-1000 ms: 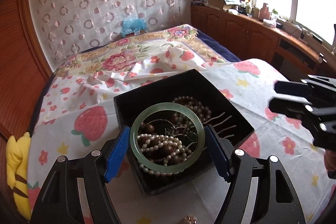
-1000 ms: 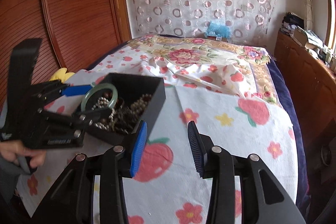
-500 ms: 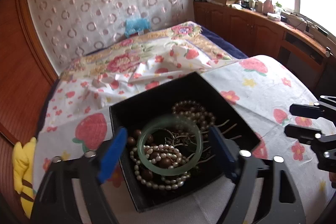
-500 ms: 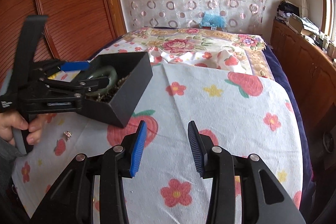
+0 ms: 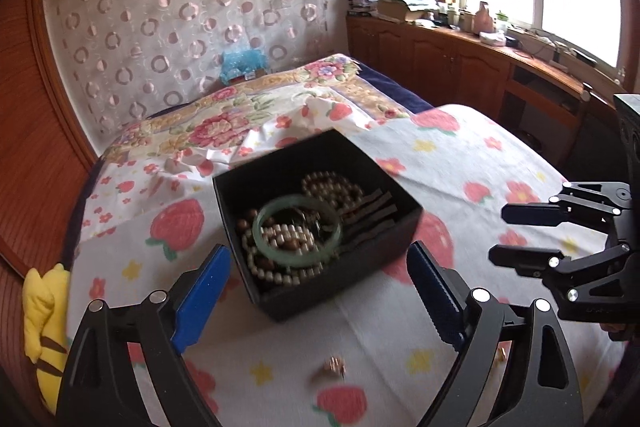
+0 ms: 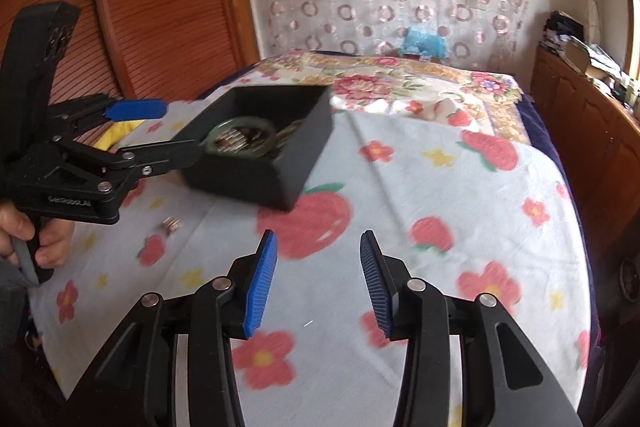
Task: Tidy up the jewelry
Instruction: 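Grasp the gold ring with the right gripper while the left grasps the small earring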
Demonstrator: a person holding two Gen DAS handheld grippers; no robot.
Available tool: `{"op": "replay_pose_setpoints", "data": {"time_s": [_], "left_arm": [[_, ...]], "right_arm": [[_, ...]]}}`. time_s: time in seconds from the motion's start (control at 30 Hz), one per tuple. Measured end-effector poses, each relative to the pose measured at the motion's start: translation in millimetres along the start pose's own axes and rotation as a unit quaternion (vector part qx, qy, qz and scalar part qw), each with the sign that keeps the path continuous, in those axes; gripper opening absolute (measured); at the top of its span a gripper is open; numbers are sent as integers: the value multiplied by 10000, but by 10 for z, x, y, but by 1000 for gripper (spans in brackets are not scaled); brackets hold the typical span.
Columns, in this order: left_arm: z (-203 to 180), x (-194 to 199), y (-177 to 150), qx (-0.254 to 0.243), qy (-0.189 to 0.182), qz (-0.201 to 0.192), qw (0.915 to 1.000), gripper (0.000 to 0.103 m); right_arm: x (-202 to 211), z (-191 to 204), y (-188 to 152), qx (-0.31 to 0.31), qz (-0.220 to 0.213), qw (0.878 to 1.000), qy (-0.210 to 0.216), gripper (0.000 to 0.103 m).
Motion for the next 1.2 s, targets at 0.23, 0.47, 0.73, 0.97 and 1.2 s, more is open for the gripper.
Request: {"op": "replay_pose_setpoints", "data": {"time_s": [0.23,0.47,0.73,0.97,1.2], "left_arm": [[-47,64,-334,-25,-136,185,9997,86],[-22,-12,-618,16,-135,486,9987,86],[33,-92,-754,46,-176,698,9974,86],[54,-140,-814,79,-258,815,9963,86],[9,-147,-819,38,-385,819,9959,86]], "right_arm": [[-10,312,-262,344,314,9988,136,46],[-37,494,-421,626,543,9963,232,46],[-76,620,-523,936,716,9930,99,45],[-40,614,-534,1016,661,9926,43,21],[-4,561,-515,903,576,9942,21,21]]}}
Point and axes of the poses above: each gripper's, at about its wrist camera, not at the fingertips, and x roughly against the way its jaws point, z to its left, y to its top, the point moved 6 cm from there along -x, roughly the way its jaws point, and after that the axes turned 2 degrees about z, right-handed, at the moved point
